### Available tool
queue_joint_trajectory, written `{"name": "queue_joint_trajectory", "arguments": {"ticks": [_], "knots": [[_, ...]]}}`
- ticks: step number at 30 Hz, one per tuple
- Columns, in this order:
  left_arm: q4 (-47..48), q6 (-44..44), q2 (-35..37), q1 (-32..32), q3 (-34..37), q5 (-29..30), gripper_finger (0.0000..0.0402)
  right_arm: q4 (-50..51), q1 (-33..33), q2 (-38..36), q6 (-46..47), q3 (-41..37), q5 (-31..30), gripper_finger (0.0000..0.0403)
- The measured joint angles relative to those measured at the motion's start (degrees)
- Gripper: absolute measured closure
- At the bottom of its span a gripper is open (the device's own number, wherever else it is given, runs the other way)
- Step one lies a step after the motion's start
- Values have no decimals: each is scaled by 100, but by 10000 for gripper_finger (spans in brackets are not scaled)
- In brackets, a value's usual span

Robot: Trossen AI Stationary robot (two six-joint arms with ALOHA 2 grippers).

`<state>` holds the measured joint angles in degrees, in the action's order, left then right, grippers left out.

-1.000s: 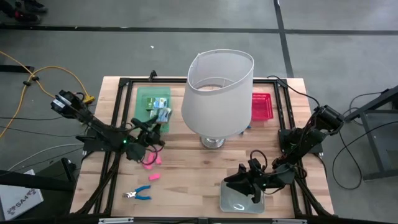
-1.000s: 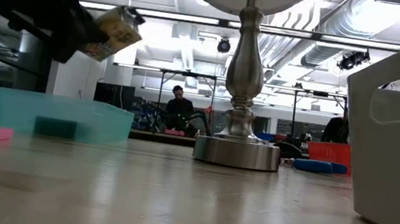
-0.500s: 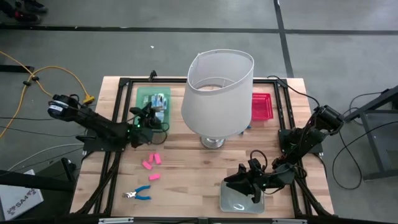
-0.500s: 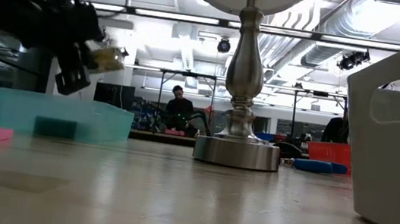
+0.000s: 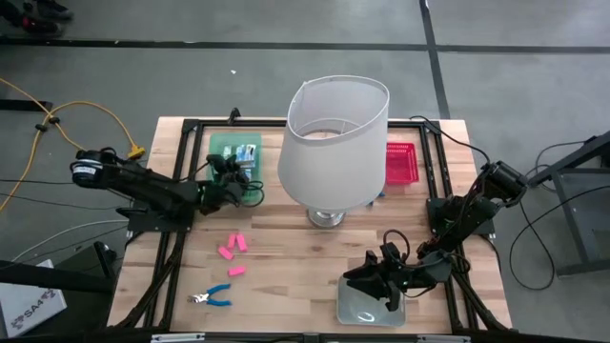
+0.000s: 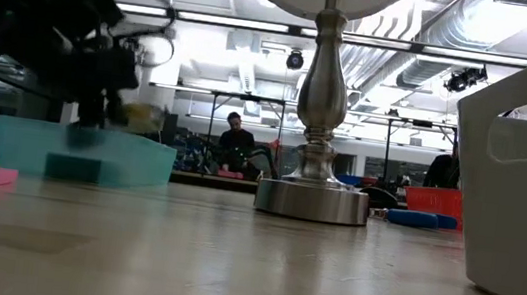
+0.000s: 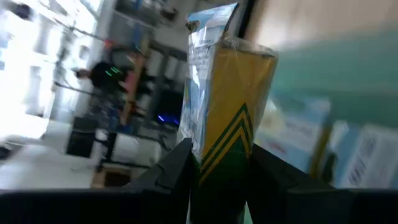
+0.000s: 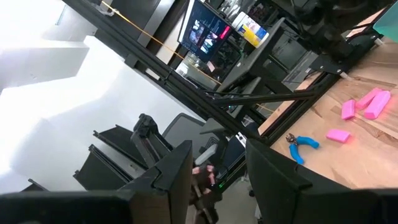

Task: Pick & Place School Supplies
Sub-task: Put the yellow crayon box into the green bin

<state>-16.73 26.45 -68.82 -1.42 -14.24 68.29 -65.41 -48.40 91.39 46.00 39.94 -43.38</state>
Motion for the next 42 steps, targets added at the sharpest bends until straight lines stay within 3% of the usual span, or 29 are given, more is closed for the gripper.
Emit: {"name": "queue_joint_trajectory", "arguments": {"ticks": [6, 12, 42], "knots": [[976, -1119, 21, -604, -52, -926, 289, 0, 2, 0, -76, 0, -22, 262], [1045, -1165, 111, -985, -46, -1697, 289, -24, 57, 0, -122, 0, -13, 262], [1029, -1473, 92, -847, -43, -1353, 286, -110, 55, 0, -254, 0, 0, 262]]}}
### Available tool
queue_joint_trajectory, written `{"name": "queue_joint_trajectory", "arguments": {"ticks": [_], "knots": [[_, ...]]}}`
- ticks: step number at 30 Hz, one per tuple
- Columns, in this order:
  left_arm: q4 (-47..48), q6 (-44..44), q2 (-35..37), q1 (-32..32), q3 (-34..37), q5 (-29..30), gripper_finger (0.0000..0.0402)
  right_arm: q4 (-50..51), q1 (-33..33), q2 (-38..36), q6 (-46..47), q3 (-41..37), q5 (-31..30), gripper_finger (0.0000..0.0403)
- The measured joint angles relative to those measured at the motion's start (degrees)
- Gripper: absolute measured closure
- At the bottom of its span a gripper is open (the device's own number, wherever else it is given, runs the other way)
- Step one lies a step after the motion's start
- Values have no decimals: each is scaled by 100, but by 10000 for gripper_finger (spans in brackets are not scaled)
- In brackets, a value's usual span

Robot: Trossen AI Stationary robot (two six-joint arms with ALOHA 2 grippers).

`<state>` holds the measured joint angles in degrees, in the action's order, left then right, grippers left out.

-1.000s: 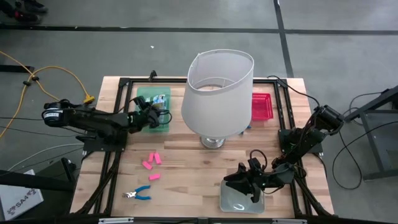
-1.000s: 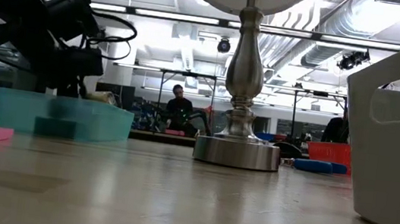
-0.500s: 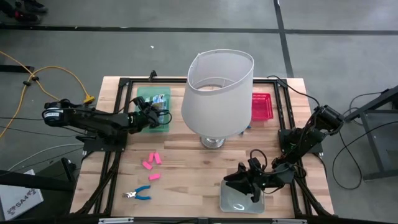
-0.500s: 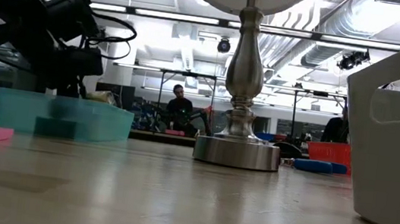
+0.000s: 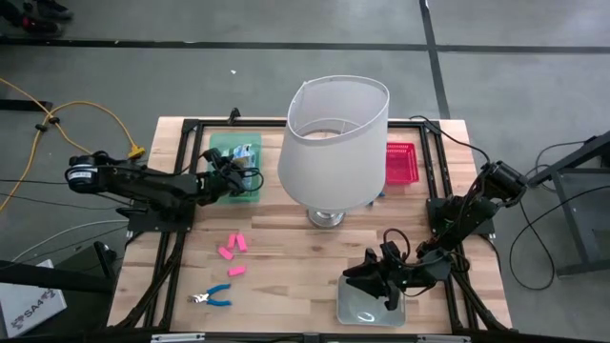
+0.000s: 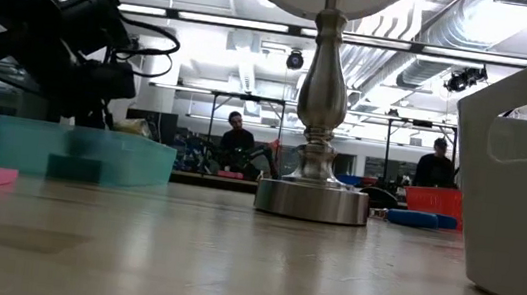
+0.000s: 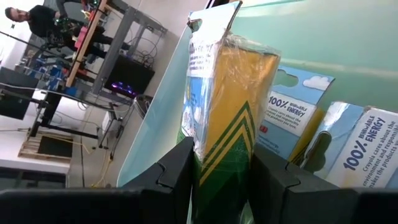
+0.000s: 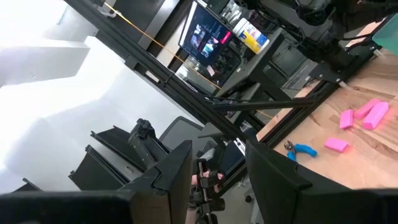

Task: Pick & Place School Supplies
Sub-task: Put the yellow crayon box into the green bin

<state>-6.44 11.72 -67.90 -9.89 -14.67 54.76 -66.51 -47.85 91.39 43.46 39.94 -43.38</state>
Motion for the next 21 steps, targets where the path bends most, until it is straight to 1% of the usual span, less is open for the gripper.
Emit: {"name": "queue_joint_trajectory", "arguments": {"ticks": [4, 8, 17, 21], "knots": [[65, -36, -7, 0, -123, -10, 286, -1, 1, 0, -4, 0, 0, 262], [335, -31, -9, 0, -296, -48, 286, -7, 1, 0, -3, 0, 3, 262], [511, 160, -4, 7, -360, -213, 286, -17, 0, 0, -21, 0, 5, 262], [720, 253, 12, 7, -513, -337, 286, -17, 1, 0, -21, 0, 6, 262]]}}
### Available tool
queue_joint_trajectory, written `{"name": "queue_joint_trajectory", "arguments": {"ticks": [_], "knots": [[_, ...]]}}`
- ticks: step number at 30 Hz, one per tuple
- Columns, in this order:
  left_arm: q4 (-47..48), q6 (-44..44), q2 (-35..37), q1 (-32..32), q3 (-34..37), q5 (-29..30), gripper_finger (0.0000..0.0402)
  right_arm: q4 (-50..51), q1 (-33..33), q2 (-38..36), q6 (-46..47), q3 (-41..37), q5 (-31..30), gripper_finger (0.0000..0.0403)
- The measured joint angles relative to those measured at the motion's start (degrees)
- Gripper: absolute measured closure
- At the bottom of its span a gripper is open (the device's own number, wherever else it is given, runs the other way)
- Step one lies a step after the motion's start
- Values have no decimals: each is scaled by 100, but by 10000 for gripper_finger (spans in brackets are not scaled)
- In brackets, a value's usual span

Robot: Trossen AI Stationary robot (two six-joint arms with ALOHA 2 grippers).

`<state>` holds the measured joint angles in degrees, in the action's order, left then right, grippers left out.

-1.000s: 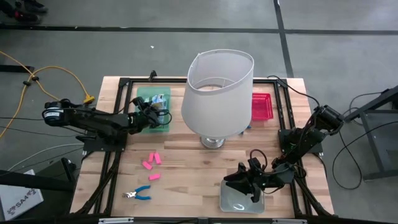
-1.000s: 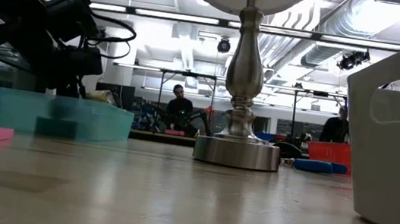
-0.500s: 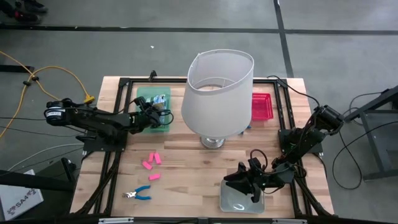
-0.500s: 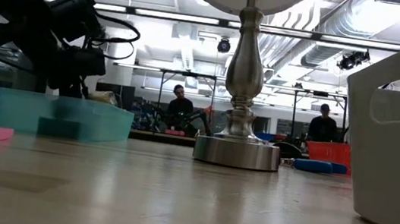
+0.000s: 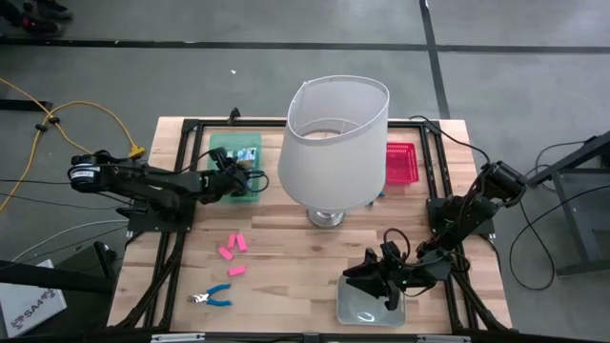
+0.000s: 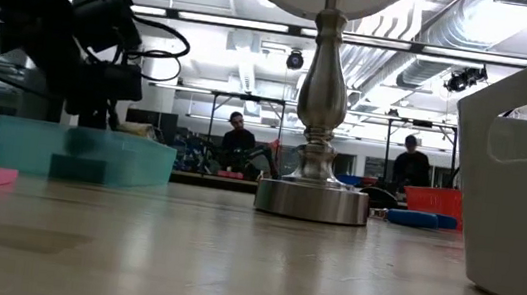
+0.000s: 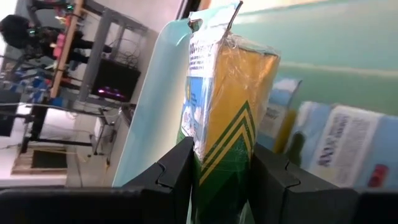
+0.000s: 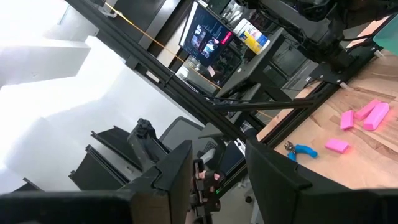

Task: Pick & Place School Supplies
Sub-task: Put the yellow crayon box into the green bin

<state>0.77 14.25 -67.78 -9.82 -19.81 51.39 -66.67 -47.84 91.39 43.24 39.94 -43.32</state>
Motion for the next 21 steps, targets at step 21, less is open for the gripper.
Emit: {"name": "queue_joint_trajectory", "arguments": {"ticks": [21], "knots": [[885, -400, 98, -12, -346, -151, 285, -2, 0, 0, -3, 0, 37, 262]]}}
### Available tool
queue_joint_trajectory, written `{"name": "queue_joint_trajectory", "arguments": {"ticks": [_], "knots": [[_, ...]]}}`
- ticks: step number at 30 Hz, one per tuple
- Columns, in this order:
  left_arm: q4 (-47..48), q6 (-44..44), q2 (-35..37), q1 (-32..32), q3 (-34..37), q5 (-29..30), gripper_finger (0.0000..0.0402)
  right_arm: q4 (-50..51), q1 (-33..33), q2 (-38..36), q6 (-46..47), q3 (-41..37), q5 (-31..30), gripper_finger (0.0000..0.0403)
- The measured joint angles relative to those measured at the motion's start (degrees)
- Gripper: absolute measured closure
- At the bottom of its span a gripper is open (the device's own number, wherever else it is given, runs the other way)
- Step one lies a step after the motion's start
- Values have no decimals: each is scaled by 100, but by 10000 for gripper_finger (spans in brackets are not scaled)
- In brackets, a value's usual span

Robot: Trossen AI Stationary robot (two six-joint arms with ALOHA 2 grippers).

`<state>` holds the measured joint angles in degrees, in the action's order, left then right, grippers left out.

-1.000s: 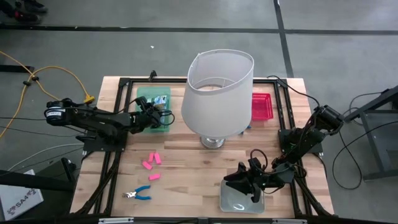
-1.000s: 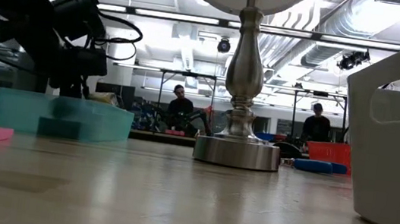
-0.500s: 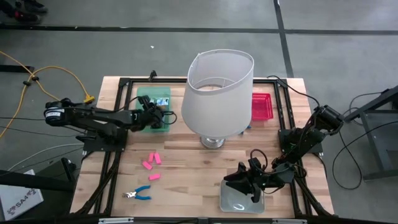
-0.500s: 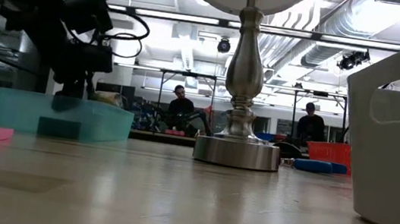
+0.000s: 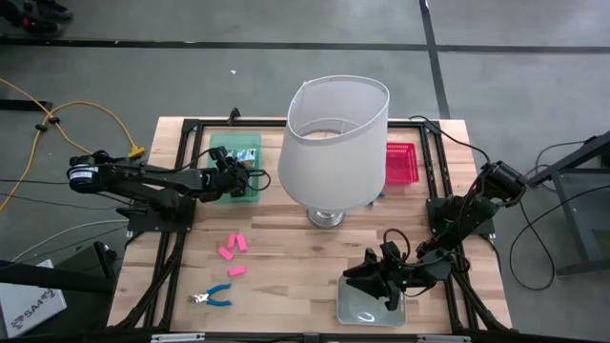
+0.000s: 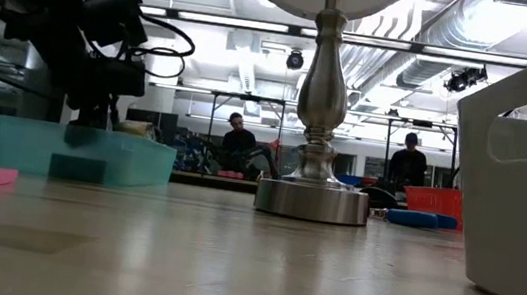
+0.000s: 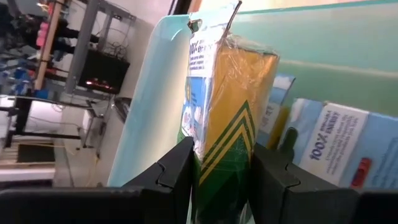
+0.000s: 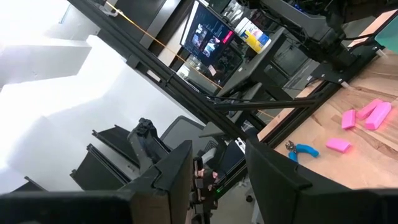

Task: Pick & Place School Supplies
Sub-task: Put the yellow crayon box into the green bin

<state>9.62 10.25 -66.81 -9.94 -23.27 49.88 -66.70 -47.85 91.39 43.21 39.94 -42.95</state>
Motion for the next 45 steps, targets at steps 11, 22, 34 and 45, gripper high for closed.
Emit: {"name": "queue_joint_trajectory", "arguments": {"ticks": [11, 22, 34, 45], "knots": [[840, -210, 256, -82, -390, -533, 285, -12, -1, 0, -5, -2, 1, 262], [1251, -534, 560, -392, -450, -1046, 286, -131, 1, 0, -150, -1, 115, 262], [1276, -614, 560, -377, -450, -1059, 286, -149, 1, 0, -150, -2, 115, 262], [1405, -886, 562, -375, -453, -1063, 286, -175, 1, 0, -150, -2, 112, 262]]}}
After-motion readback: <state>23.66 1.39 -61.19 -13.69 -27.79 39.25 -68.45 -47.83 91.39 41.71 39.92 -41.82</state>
